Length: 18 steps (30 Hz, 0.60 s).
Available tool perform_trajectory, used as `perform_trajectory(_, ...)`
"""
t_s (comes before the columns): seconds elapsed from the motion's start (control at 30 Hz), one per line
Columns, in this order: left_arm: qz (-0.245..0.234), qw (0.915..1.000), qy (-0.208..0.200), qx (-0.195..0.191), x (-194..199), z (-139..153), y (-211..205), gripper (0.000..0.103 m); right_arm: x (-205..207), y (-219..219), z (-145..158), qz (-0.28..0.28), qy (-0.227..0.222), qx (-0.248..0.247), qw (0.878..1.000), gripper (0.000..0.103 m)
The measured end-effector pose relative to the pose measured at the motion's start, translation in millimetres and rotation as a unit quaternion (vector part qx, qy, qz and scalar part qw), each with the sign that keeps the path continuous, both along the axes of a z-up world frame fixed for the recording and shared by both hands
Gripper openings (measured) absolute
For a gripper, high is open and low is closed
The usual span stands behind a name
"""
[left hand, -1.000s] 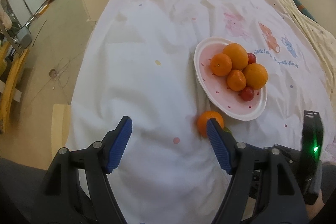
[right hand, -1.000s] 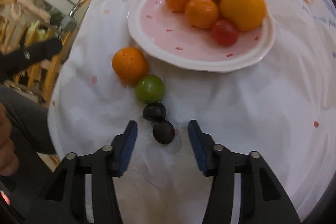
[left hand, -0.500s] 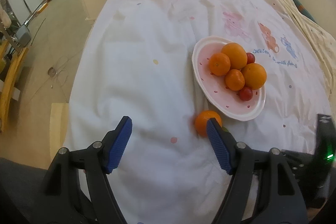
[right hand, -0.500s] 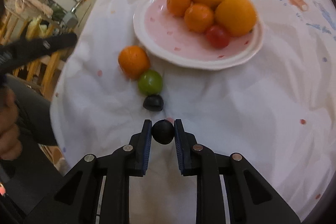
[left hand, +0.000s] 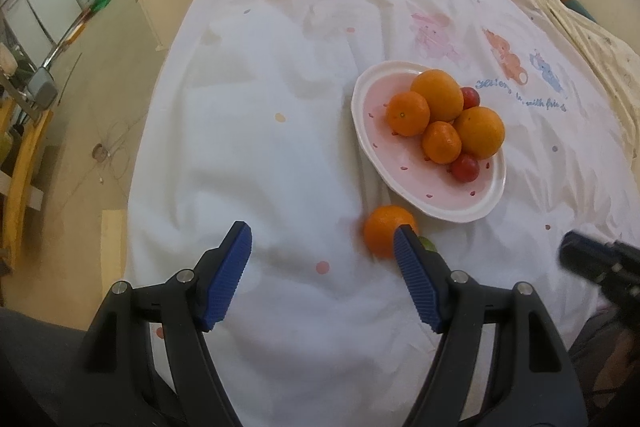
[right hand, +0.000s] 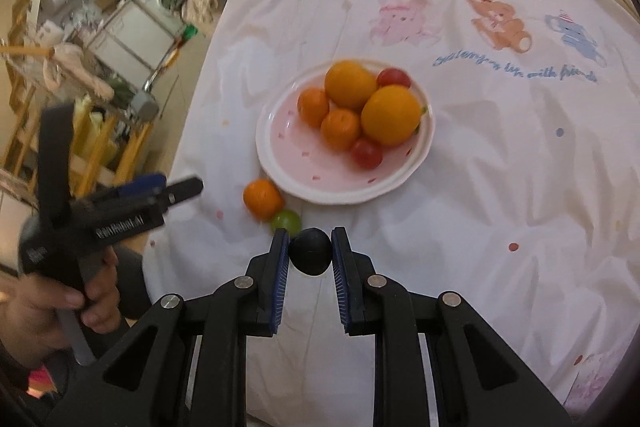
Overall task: Organize fruits
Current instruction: 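Grasp the last tangerine with the left gripper while the right holds the berry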
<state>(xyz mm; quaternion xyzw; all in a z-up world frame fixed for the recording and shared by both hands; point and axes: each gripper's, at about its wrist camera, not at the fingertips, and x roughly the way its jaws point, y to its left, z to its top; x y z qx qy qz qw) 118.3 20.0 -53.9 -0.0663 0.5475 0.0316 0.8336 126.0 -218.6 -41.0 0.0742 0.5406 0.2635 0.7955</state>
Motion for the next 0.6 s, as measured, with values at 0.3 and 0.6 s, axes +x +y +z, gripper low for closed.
perform_trajectory(0.3,0.006,0.9998,0.013,0.011,3.6,-11.1,-0.2,0.070,9.9,-32.9,-4.6,-0.072,0.017,0.048,0.996,0.022)
perform_trajectory(0.6,0.003,0.9999,-0.005,0.014,18.4,-13.6,-8.0,0.070,16.3,-41.7,-8.2,-0.103,0.022,0.061,0.993,0.022)
